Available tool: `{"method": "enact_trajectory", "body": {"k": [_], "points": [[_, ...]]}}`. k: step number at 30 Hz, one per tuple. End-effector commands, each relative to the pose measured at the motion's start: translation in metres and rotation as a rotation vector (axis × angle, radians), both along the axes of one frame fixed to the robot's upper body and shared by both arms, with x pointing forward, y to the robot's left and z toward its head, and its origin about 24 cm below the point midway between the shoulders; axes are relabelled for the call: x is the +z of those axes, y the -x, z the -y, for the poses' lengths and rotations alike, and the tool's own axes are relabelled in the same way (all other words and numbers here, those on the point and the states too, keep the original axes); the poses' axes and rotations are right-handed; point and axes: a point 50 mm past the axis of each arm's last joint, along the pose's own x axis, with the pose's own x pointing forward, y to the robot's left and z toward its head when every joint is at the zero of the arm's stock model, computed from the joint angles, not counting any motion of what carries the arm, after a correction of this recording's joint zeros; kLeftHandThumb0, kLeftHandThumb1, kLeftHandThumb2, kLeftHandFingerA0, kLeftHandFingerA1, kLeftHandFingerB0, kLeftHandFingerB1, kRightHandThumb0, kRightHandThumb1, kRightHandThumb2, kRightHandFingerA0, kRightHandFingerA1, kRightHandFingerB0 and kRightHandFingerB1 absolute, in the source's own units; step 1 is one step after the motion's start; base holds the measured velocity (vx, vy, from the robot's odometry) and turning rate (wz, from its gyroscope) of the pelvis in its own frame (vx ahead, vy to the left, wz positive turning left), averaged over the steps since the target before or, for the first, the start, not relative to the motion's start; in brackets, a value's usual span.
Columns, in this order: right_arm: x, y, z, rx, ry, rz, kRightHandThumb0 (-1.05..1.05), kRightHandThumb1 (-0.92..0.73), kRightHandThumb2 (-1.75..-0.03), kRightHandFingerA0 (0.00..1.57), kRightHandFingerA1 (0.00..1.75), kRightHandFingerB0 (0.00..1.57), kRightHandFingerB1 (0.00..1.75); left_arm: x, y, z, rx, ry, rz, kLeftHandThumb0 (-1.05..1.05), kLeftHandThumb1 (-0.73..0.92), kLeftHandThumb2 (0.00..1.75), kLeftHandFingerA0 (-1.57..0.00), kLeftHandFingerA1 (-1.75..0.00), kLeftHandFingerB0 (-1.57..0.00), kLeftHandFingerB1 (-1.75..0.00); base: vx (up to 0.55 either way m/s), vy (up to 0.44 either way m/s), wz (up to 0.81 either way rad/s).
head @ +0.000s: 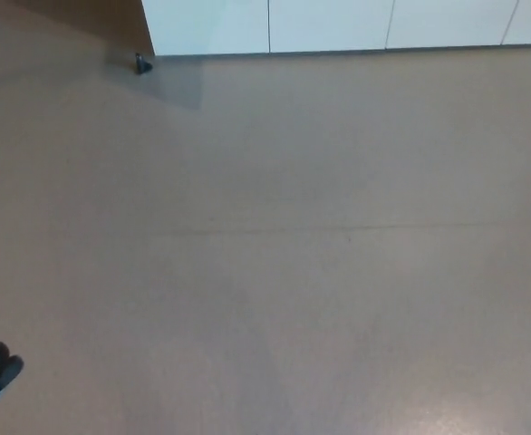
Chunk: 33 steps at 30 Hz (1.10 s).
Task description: The robot walks towards an open cabinet and lifts its left hand to push the door towards the right to close it.
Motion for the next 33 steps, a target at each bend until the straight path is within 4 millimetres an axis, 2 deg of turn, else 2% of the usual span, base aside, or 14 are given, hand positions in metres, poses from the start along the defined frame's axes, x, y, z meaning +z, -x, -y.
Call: {"method": "enact_trajectory", "body": {"k": [1,18,20,21,26,33], "points": [[-0.004,0.010,0.002,-0.018,-0.005,0.000,-0.31,-0.72,-0.61,0.66,0.52,0.45,0.41,0.003,0.004,-0.007,-0.021,-0.052,0.006,-0.22,0.61,0.57,-0.61,-0.52,-0.47,-0.46,0.39,-0.116,-0.05],[-0.013,0.025,0.001,-0.033,-0.007,-0.034,-0.30,-0.71,-0.60,0.65,0.51,0.47,0.42,0.000,0.009,-0.007,-0.040,-0.044,-0.020,-0.24,0.65,0.58,-0.62,-0.54,-0.50,-0.48,0.42,0.070,-0.10],[-0.013,0.025,0.001,-0.033,-0.006,-0.035,-0.30,-0.72,-0.61,0.65,0.51,0.47,0.41,0.001,0.008,-0.006,-0.059,-0.053,-0.020,-0.26,0.64,0.58,-0.63,-0.54,-0.50,-0.48,0.42,-0.069,0.16],[-0.013,0.025,0.002,-0.033,-0.006,-0.035,-0.30,-0.71,-0.61,0.66,0.51,0.46,0.41,0.001,0.007,-0.006,-0.068,-0.053,-0.019,-0.27,0.66,0.59,-0.57,-0.51,-0.46,-0.46,0.44,-0.145,0.27],[-0.014,0.024,0.001,-0.042,-0.012,-0.038,-0.30,-0.71,-0.60,0.67,0.51,0.48,0.41,0.002,0.005,-0.006,-0.072,-0.062,-0.020,-0.27,0.64,0.58,-0.60,-0.52,-0.50,-0.47,0.47,-0.178,0.54],[-0.014,0.025,0.001,-0.041,-0.015,-0.039,-0.31,-0.71,-0.60,0.67,0.51,0.48,0.42,0.003,0.004,-0.006,-0.086,-0.064,-0.018,-0.28,0.62,0.58,-0.61,-0.53,-0.50,-0.48,0.51,-0.168,0.01]]}}
